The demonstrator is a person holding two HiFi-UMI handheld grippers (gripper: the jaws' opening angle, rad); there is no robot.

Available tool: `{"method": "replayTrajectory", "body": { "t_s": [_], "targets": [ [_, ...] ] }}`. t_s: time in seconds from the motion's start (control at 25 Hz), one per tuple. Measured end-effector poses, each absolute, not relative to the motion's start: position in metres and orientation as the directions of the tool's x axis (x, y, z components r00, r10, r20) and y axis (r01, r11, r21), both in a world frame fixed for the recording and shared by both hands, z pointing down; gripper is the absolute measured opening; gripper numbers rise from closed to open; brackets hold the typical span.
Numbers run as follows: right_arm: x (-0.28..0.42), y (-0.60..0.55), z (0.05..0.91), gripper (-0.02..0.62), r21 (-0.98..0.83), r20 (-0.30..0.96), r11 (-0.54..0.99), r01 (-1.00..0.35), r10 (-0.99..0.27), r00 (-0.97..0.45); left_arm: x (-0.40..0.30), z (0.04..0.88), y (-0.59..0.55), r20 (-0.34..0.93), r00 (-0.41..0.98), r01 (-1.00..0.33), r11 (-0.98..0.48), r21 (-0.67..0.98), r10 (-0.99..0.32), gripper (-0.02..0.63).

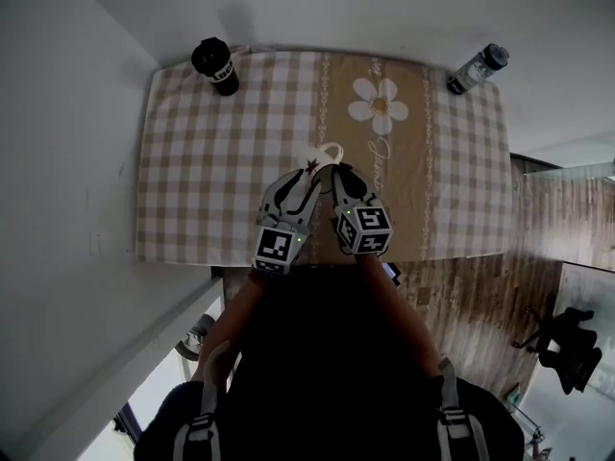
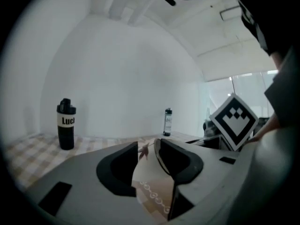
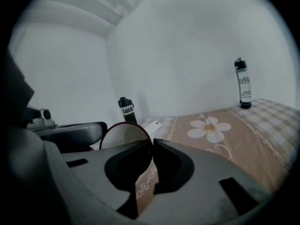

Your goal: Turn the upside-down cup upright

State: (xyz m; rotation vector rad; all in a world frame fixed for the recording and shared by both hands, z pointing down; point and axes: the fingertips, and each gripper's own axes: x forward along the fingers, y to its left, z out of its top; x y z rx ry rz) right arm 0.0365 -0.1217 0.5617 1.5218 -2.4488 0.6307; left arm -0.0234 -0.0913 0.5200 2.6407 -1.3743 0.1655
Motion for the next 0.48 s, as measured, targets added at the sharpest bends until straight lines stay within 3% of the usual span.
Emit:
{"method": "replayTrajectory", "body": {
  "t_s": [0.16,0.28,0.48],
  "targets": [
    [0.045,-0.12,0.555,0.028,-0.184,0.356,0.368,-0.912,-0.839,-0.411,-0.036,0.541,-0.098,0.236,0.614,-0.785,-0.549,0.288,-0.753,0.349],
    [0.041,-0.116,0.542,0.028,-0.01,0.322,0.386,-0.923,-0.872,-0.368,-0.026,0.548,-0.095,0.295,0.626,-0.779,-0.563,0.275,-0.722,0.343],
    [0.02,-0.104,0.52,0.028,0.307,0.228,0.416,-0.856,-0.905,-0.359,-0.023,0.544,-0.1,0.302,0.597,-0.801,-0.577,0.161,-0.743,0.192]
  ]
}}
